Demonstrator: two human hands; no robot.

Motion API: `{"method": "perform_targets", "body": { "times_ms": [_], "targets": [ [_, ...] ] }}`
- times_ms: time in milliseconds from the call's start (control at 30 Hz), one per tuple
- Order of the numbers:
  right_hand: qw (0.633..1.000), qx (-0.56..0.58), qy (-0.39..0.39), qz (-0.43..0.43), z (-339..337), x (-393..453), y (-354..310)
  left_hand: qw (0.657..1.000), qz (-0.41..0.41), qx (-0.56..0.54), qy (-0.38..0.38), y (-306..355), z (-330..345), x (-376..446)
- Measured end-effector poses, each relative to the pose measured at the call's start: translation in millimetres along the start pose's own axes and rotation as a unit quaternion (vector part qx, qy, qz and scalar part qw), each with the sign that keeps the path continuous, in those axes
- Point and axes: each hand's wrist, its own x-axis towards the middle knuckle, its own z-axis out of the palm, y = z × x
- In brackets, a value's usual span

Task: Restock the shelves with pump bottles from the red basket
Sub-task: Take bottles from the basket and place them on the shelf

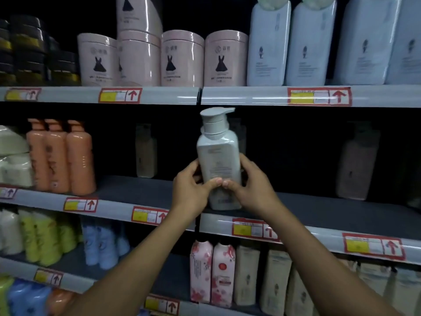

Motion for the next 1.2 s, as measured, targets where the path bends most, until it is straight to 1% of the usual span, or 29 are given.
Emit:
{"method": "perform_targets", "body": {
  "times_ms": [33, 133, 233, 300, 400, 467, 567, 667, 833, 967, 1067, 1133, 1200],
  "targets": [
    [1.000, 0.019, -0.010, 0.008, 7, 5, 7, 1.000, -0.009, 0.002, 0.006, -7, 0, 4],
    [0.997, 0.069, -0.001, 0.032, 14, 15, 24, 1.000, -0.018, 0.015, 0.004, -18, 4, 17],
    [0.993, 0.092, 0.028, 0.062, 11, 12, 36, 0.998, -0.013, 0.039, -0.048, -18, 15, 25],
    [0.993, 0.088, 0.054, 0.064, 11, 6, 44, 0.996, -0.004, 0.051, -0.071, -20, 22, 25],
    [0.995, 0.060, 0.035, 0.074, 9, 2, 48, 0.993, -0.012, 0.077, -0.087, -25, 20, 21],
    [0.993, 0.010, 0.033, 0.116, 8, -1, 49, 0.986, -0.019, 0.134, -0.102, -31, 17, 11],
    [0.978, -0.062, 0.062, 0.187, 13, -9, 50, 0.975, -0.019, 0.203, -0.084, -43, 21, 0],
    [0.972, -0.091, 0.072, 0.202, 16, 0, 54, 0.971, -0.030, 0.221, -0.083, -53, 27, 16],
    [0.966, -0.114, 0.050, 0.225, 22, 33, 71, 0.950, -0.043, 0.302, -0.069, -61, 48, 53],
    [0.964, -0.097, 0.034, 0.245, 23, 52, 84, 0.944, -0.068, 0.315, -0.073, -71, 57, 73],
    [0.958, -0.050, 0.034, 0.279, 19, 56, 88, 0.942, -0.064, 0.312, -0.103, -70, 57, 75],
    [0.957, -0.006, 0.053, 0.286, 17, 53, 91, 0.948, -0.087, 0.279, -0.128, -61, 56, 70],
    [0.960, 0.030, 0.072, 0.271, 14, 48, 91, 0.958, -0.121, 0.217, -0.145, -52, 54, 66]
  ]
}}
